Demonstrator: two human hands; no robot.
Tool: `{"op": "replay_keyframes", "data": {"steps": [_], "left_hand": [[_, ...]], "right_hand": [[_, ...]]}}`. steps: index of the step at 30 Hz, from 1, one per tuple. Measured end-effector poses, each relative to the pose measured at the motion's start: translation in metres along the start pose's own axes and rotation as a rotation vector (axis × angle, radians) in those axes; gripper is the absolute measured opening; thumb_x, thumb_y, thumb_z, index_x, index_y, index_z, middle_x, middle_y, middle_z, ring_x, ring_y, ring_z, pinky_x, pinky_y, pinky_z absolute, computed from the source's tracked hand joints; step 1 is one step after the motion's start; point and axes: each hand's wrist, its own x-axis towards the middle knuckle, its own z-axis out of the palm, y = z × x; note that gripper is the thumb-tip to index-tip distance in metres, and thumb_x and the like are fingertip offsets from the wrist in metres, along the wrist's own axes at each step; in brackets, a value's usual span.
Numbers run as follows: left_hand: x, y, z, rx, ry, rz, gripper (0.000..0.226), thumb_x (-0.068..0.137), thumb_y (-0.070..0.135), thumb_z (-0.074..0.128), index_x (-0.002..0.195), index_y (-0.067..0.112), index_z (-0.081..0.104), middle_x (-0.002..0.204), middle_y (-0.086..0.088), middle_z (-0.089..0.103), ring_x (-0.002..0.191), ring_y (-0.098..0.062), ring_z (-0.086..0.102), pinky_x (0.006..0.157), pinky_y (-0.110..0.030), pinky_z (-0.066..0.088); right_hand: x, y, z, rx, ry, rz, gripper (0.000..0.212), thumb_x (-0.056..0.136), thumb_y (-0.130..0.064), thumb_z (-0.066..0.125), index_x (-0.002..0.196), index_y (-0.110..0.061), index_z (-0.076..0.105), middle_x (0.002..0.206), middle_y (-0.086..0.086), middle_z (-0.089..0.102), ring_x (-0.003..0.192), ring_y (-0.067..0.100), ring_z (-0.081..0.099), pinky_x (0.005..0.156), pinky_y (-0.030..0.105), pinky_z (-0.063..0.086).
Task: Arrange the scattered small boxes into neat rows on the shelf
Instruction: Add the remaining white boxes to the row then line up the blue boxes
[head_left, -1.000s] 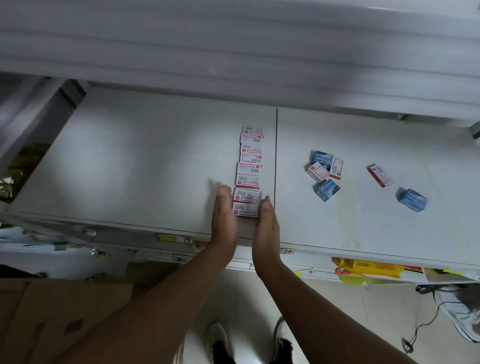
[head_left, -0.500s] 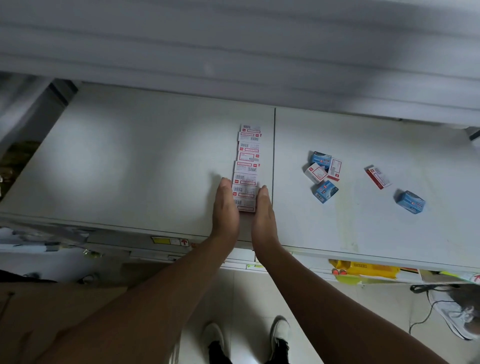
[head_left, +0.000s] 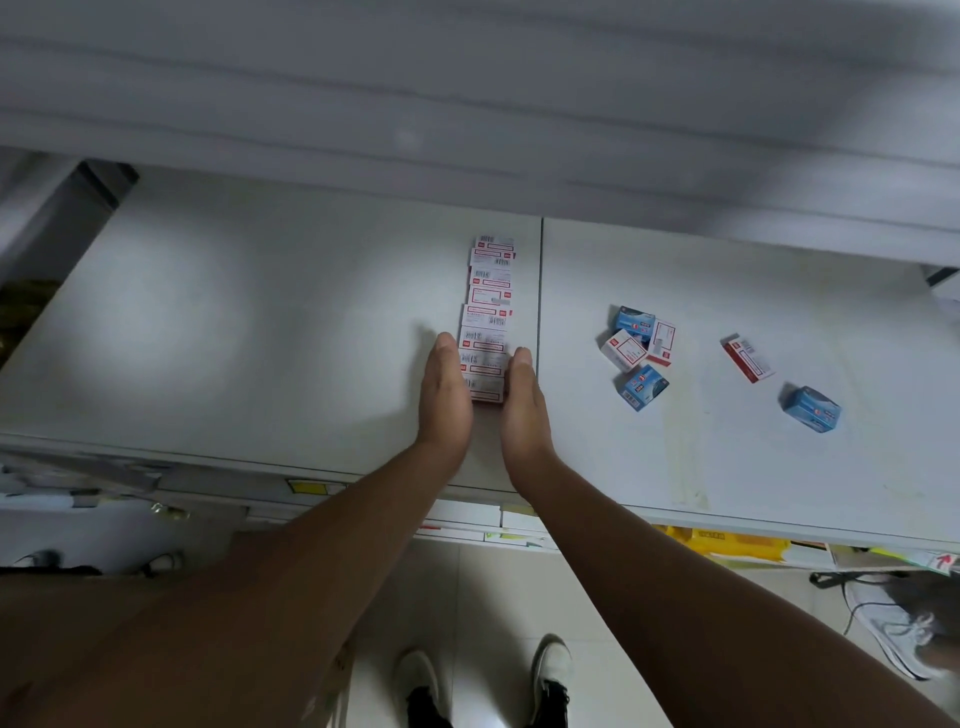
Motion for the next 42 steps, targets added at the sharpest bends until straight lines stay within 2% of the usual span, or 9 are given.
{"op": "replay_keyframes", "data": {"steps": [2,5,7,10,13,20,30,36,42], "left_hand": [[-0.003,0.006,-0.001,0.024,0.011,-0.008,0.068,0.107,0.069,0.024,0.151,0.029,0.057,0.140,0.014,0.066,0.125,-0.006,0.065,0.116,-0.032,0.047],[-0.011,0.015,-0.003,0.048,0.009,0.008,0.043,0.116,0.051,0.021,0.141,0.034,0.051,0.115,0.024,0.061,0.093,0.019,0.059,0.079,0.002,0.043],[-0.018,0.019,-0.010,0.125,0.006,0.019,0.033,0.117,0.046,0.021,0.132,0.034,0.048,0.105,0.030,0.056,0.085,0.020,0.057,0.064,0.008,0.038],[-0.020,0.016,-0.026,0.267,-0.002,0.038,0.039,0.117,0.043,0.028,0.136,0.025,0.056,0.114,0.019,0.064,0.095,0.016,0.062,0.076,0.005,0.042],[-0.032,0.014,-0.039,0.381,-0.029,0.061,0.050,0.114,0.050,0.034,0.155,0.024,0.049,0.145,0.006,0.061,0.128,-0.004,0.059,0.110,-0.022,0.040],[-0.049,0.025,-0.047,0.685,-0.094,0.146,0.042,0.112,0.040,0.050,0.151,0.026,0.054,0.152,0.003,0.058,0.134,-0.020,0.058,0.105,-0.032,0.046],[-0.092,0.055,-0.007,1.104,-0.269,0.276,0.049,0.105,0.043,0.049,0.150,0.024,0.056,0.161,0.000,0.052,0.142,-0.022,0.053,0.117,-0.037,0.045],[-0.139,0.075,0.045,1.224,-0.230,0.346,0.045,0.106,0.041,0.050,0.148,0.026,0.056,0.156,-0.001,0.054,0.139,-0.026,0.055,0.113,-0.045,0.049],[-0.178,0.074,0.109,1.399,-0.258,0.311,0.046,0.106,0.045,0.050,0.149,0.027,0.054,0.152,0.001,0.054,0.131,-0.024,0.058,0.105,-0.040,0.051]], "right_hand": [[-0.001,-0.002,-0.002,-0.014,-0.003,-0.014,0.060,0.108,-0.064,0.023,0.156,-0.035,0.045,0.149,-0.012,0.057,0.133,0.007,0.053,0.113,0.029,0.035],[-0.005,-0.004,-0.007,-0.078,0.017,-0.058,0.053,0.109,-0.062,0.026,0.148,-0.037,0.051,0.143,-0.014,0.060,0.128,0.001,0.057,0.112,0.029,0.041],[-0.006,0.000,-0.012,-0.110,0.042,-0.072,0.061,0.102,-0.070,0.030,0.148,-0.036,0.053,0.143,-0.013,0.060,0.130,0.006,0.057,0.118,0.041,0.043],[-0.010,-0.003,-0.024,-0.137,0.055,-0.066,0.067,0.100,-0.067,0.040,0.152,-0.027,0.051,0.135,-0.010,0.059,0.124,0.014,0.055,0.118,0.051,0.043],[-0.018,-0.009,-0.037,-0.184,0.062,-0.077,0.045,0.111,-0.041,0.047,0.152,-0.024,0.053,0.147,-0.005,0.059,0.128,0.016,0.057,0.112,0.036,0.048],[-0.040,-0.016,-0.073,-0.563,-0.010,-0.103,0.043,0.107,-0.037,0.054,0.147,-0.022,0.059,0.149,0.001,0.061,0.125,0.017,0.061,0.101,0.026,0.044],[-0.087,-0.053,-0.153,-0.871,-0.085,-0.060,0.046,0.103,-0.034,0.062,0.146,-0.019,0.059,0.148,0.002,0.061,0.130,0.019,0.059,0.099,0.021,0.040],[-0.101,-0.070,-0.213,-0.934,-0.067,-0.104,0.046,0.100,-0.035,0.063,0.144,-0.021,0.060,0.144,0.003,0.063,0.127,0.022,0.060,0.103,0.030,0.047],[-0.113,-0.069,-0.279,-1.021,-0.120,-0.071,0.051,0.096,-0.041,0.062,0.144,-0.026,0.057,0.145,0.004,0.061,0.130,0.026,0.058,0.109,0.038,0.049]]}}
